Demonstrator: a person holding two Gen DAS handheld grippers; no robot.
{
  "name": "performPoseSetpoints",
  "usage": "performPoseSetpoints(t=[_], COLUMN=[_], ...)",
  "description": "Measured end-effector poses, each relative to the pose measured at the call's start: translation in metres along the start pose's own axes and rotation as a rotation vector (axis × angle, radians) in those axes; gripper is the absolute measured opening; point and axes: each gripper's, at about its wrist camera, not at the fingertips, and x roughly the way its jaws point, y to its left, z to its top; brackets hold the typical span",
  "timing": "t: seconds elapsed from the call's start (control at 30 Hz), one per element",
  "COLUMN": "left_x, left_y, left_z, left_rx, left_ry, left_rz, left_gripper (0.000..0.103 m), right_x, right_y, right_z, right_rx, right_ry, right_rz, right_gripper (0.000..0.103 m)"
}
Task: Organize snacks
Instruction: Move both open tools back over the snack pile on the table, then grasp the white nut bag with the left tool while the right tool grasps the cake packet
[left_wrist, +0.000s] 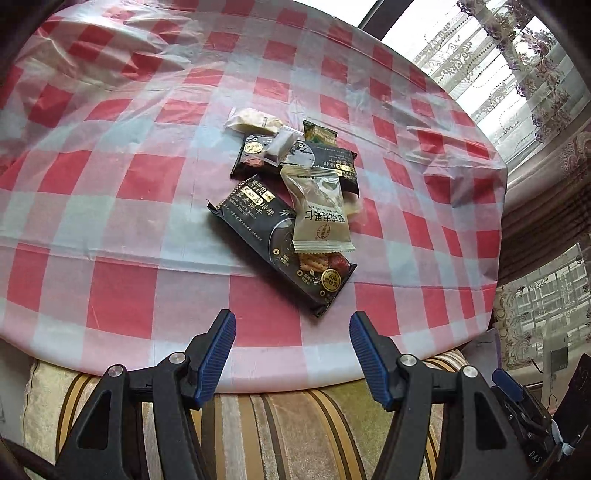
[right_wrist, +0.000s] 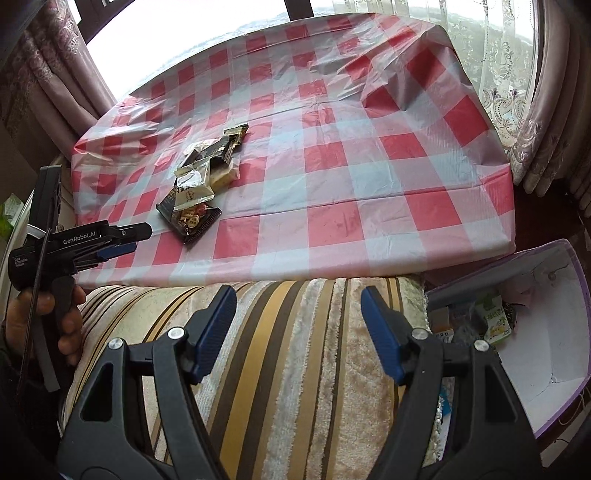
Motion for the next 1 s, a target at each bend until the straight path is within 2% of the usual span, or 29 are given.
performPoseSetpoints(t=[0.23, 0.43, 0.67, 0.83, 1.0], left_x=[0.007, -0.007, -0.012, 0.007, 0.039], left_y=[0.0, 0.003, 0.008, -0.001, -0.012], left_z=[0.006, 0.003, 0.011, 0.034, 0.066], left_rx=[-0.002, -0.03, -0.058, -0.008, 0.02], left_ry=[0.001, -0.067, -0.103, -0.083, -0.046], left_rz=[0.008, 0.017, -0.03, -0.057, -0.054], left_gripper=[0.065, 0.065, 0.065, 0.065, 0.065], right_x=[0.018, 0.027, 0.048, 0.069, 0.087], right_y=[0.017, 0.038, 0.069, 0.073, 0.054], right_z=[0.018, 0.038, 0.067, 0.085, 0.101], right_rx=[-0.033, -0.066, -0.095, -0.045, 0.062], right_ry=[-0.006, -0.044, -0.087, -0.091, -0.096], right_rz=[-0.018, -0.003, 0.025, 0.023, -0.001], right_gripper=[0.073, 0.073, 0.073, 0.073, 0.073])
